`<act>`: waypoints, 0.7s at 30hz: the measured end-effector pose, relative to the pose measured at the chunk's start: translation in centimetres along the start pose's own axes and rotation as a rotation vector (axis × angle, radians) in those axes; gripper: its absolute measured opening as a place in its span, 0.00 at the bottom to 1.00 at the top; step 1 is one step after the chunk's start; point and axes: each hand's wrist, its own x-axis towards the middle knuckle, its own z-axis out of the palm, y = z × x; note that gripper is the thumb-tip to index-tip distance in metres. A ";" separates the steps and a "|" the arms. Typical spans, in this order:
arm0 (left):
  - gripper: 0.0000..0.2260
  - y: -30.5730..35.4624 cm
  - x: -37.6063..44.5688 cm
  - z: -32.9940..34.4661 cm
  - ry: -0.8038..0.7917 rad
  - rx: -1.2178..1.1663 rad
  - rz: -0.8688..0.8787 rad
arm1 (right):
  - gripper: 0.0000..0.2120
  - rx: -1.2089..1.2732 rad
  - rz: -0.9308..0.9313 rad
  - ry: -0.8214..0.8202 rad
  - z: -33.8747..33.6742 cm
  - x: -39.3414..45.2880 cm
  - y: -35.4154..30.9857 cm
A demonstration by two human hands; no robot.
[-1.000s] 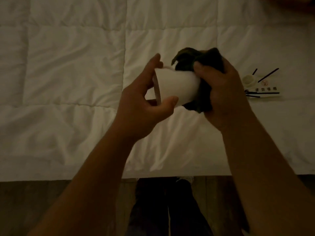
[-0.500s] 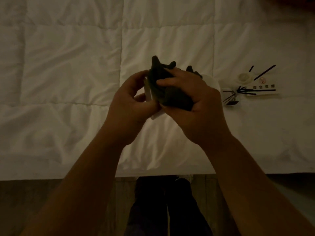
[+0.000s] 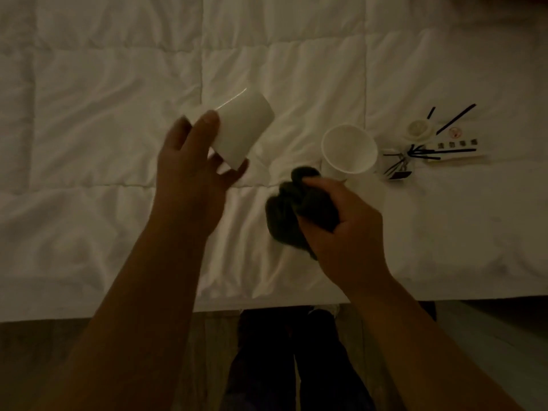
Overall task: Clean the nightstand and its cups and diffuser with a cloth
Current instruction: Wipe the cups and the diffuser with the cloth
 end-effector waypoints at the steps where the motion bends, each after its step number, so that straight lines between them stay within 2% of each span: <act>1: 0.28 0.3 0.7 0.1 0.010 0.169 0.084 | 0.17 0.023 0.038 -0.008 -0.4 -0.7 0.5; 4: 0.37 -0.7 2.0 0.6 0.027 0.776 0.322 | 0.19 0.107 0.117 0.038 -1.8 -1.8 1.3; 6: 0.40 -2.4 2.4 1.0 -0.023 1.169 0.498 | 0.20 0.161 0.172 0.105 -2.8 -1.9 1.7; 7: 0.41 -3.2 2.5 1.1 -0.060 1.316 0.556 | 0.19 0.194 0.217 0.131 -3.2 -1.7 1.8; 9: 0.43 -4.7 2.8 1.3 -0.129 1.514 0.558 | 0.17 0.273 0.311 0.152 -3.9 -1.4 2.1; 15: 0.47 -4.9 3.4 2.9 -0.176 1.833 0.499 | 0.14 0.380 0.423 0.185 -5.9 -1.3 3.4; 18: 0.48 -4.9 2.1 5.6 -0.219 1.814 0.633 | 0.15 0.504 0.486 0.247 -6.8 -1.6 3.8; 21: 0.46 -7.2 0.9 9.9 -0.409 1.768 0.725 | 0.16 0.532 0.463 0.325 -7.8 -1.7 3.8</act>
